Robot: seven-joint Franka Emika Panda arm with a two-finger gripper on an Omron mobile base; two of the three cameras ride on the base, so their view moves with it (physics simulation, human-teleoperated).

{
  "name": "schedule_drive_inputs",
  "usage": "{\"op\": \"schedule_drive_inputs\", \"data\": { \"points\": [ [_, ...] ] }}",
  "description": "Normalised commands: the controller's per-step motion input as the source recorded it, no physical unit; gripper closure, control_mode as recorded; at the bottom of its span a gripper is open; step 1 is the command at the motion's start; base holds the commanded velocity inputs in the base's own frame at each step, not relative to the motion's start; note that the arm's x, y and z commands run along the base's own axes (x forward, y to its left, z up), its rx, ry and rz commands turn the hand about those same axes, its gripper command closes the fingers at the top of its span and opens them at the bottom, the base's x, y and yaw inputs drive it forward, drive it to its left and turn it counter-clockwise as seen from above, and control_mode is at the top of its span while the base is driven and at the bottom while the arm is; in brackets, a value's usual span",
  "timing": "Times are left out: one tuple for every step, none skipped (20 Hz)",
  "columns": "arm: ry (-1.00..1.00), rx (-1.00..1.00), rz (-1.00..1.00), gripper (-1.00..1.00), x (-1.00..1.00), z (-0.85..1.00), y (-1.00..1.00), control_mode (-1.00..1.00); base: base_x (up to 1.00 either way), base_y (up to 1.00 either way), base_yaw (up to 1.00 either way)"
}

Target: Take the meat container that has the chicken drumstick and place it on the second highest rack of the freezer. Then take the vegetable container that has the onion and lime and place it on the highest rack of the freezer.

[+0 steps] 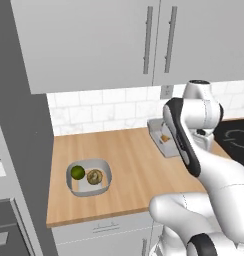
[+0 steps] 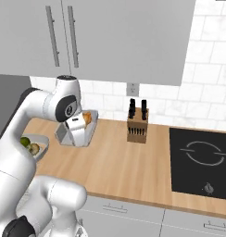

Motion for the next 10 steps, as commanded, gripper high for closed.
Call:
{"op": "schedule_drive_inputs", "data": {
  "points": [
    [0.00,0.00,0.00,1.00,-0.31,0.00,0.00,-1.00,0.00,0.00,0.00],
    [0.00,0.00,0.00,1.00,-0.31,0.00,0.00,-1.00,0.00,0.00,0.00],
    [0.00,0.00,0.00,1.00,-0.29,0.00,0.00,-1.00,0.00,0.00,0.00],
    [0.00,0.00,0.00,1.00,0.00,0.00,0.00,1.00,-0.32,0.00,0.00],
    [0.00,0.00,0.00,1.00,0.00,0.00,0.00,1.00,-0.39,-0.09,0.08],
    [0.00,0.00,0.00,1.00,0.00,0.00,0.00,1.00,-0.55,-0.20,0.26],
    [0.00,0.00,0.00,1.00,0.00,0.00,0.00,1.00,-0.68,-0.29,0.43],
    [0.00,0.00,0.00,1.00,0.00,0.00,0.00,1.00,-0.76,-0.10,0.56],
    [0.00,0.00,0.00,1.00,0.00,0.00,0.00,1.00,-0.77,-0.11,0.73],
    [0.00,0.00,0.00,1.00,0.00,0.00,0.00,1.00,-0.79,-0.09,0.81]
  ]
}}
